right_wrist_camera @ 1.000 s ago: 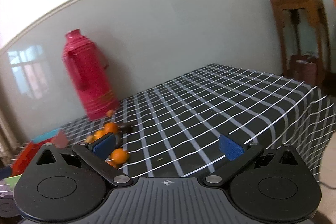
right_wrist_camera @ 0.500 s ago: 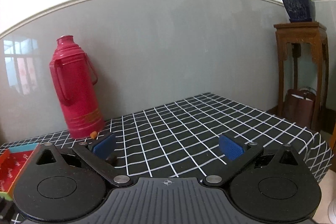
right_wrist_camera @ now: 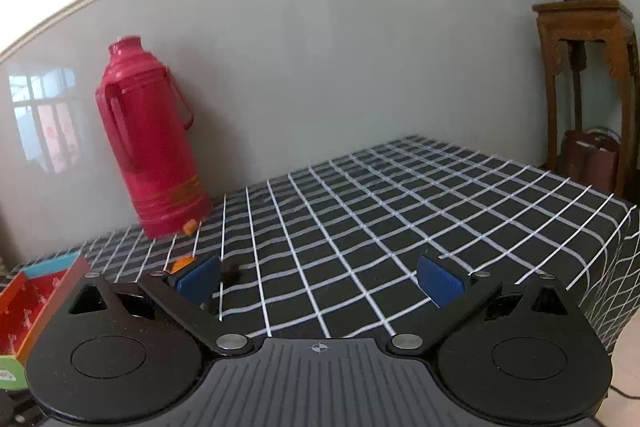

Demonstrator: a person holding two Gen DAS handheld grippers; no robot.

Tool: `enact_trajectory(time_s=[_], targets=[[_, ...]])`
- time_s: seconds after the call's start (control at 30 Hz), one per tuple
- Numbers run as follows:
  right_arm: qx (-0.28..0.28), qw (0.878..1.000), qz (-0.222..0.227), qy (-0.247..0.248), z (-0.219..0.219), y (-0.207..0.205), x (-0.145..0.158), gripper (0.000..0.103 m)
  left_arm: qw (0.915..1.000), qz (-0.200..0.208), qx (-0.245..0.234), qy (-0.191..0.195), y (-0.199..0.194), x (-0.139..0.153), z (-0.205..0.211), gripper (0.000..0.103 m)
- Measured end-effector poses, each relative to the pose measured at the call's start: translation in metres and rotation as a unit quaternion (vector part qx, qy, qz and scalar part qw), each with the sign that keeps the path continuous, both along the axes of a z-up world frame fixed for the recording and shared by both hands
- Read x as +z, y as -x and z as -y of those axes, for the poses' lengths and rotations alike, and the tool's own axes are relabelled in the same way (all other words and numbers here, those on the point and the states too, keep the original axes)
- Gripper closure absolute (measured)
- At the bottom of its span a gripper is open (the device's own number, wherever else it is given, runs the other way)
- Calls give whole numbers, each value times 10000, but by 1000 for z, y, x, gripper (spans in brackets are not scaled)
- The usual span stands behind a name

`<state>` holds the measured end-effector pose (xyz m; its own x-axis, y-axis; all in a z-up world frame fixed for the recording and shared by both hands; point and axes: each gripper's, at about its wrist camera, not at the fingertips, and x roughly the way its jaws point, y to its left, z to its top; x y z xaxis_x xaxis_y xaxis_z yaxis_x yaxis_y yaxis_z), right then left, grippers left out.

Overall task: Organize fruits
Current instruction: 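Grasp the small tan round fruit with the left gripper, then carry the tan fruit into the Cloth book box and open the left gripper, then grasp the orange-brown carrot chunk with the right gripper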

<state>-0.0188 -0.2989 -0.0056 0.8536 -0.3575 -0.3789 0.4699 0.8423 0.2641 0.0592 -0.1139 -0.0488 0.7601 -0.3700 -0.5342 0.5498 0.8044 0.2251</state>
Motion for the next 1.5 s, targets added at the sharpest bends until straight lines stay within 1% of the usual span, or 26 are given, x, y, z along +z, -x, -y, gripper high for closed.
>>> enact_trajectory(time_s=[0.1,0.17,0.23,0.3,0.43,0.53,0.63,0.73,0.8,0.9,0.93,0.97,1.03,1.07,1.1,1.13,1.17,1.2,1.23,1.33,1.4,1.43,1.47,1.5], targets=[[77,9999,-64,-45,-2,-4,-2,0,9994,120,261,180,-5,9,-11,88],[119,9999,-65,-41,-6,-5,-3,0,9977,295,549,280,-10,16,-23,88],[178,9998,-72,-26,-10,-7,-3,0,9943,435,907,358,-17,25,-37,88],[273,9996,-108,25,-16,-11,-5,0,9884,565,1354,386,-28,34,-54,88],[469,9984,-263,172,-27,-19,-9,0,9720,561,2253,363,-60,44,-92,88],[652,9969,-350,263,-37,-23,-13,0,9572,377,2861,229,-85,44,-117,88],[890,9939,-503,425,-49,-29,-18,0,9451,98,3264,119,-104,38,-139,88],[1105,9900,-625,611,-64,-33,-24,0,9347,-192,3549,75,-116,31,-151,87],[1238,9873,-672,734,-73,-35,-28,0,9313,-171,3639,-22,-114,31,-152,83],[1420,9846,-613,815,-83,-36,-31,0,9303,-234,3660,103,-110,36,-156,70],[1458,9842,-598,812,-85,-37,-31,0,9302,-239,3658,161,-109,37,-154,59],[1492,9841,-575,777,-86,-38,-31,0,9302,-217,3657,230,-105,39,-155,45],[1540,9843,-543,676,-88,-43,-31,0,9330,-193,3567,438,-100,45,-157,34],[1554,9844,-531,637,-89,-44,-31,0,9330,-117,3561,502,-98,47,-158,31],[1563,9845,-527,600,-90,-46,-32,4,9322,-2,3583,512,-95,49,-159,29],[1574,9844,-530,584,-91,-48,-32,11,9312,120,3602,536,-91,52,-159,26],[1616,9838,-537,569,-93,-48,-32,32,9308,221,3595,619,-88,56,-162,23],[1639,9831,-614,540,-95,-52,-34,46,9303,297,3586,712,-84,59,-165,21],[1636,9829,-673,502,-95,-54,-36,47,9291,383,3593,791,-80,62,-167,18],[1640,9827,-807,287,-95,-65,-43,47,9222,654,3707,888,-72,70,-172,18],[1631,9825,-843,320,-97,-69,-45,47,9192,719,3753,955,-71,74,-178,17],[1622,9825,-854,336,-98,-69,-46,51,9179,739,3777,971,-71,74,-180,16],[1631,9821,-881,328,-99,-69,-48,62,9169,733,3798,980,-72,74,-182,16],[1630,9815,-948,320,-99,-72,-50,70,9161,712,3818,999,-73,75,-184,16]])
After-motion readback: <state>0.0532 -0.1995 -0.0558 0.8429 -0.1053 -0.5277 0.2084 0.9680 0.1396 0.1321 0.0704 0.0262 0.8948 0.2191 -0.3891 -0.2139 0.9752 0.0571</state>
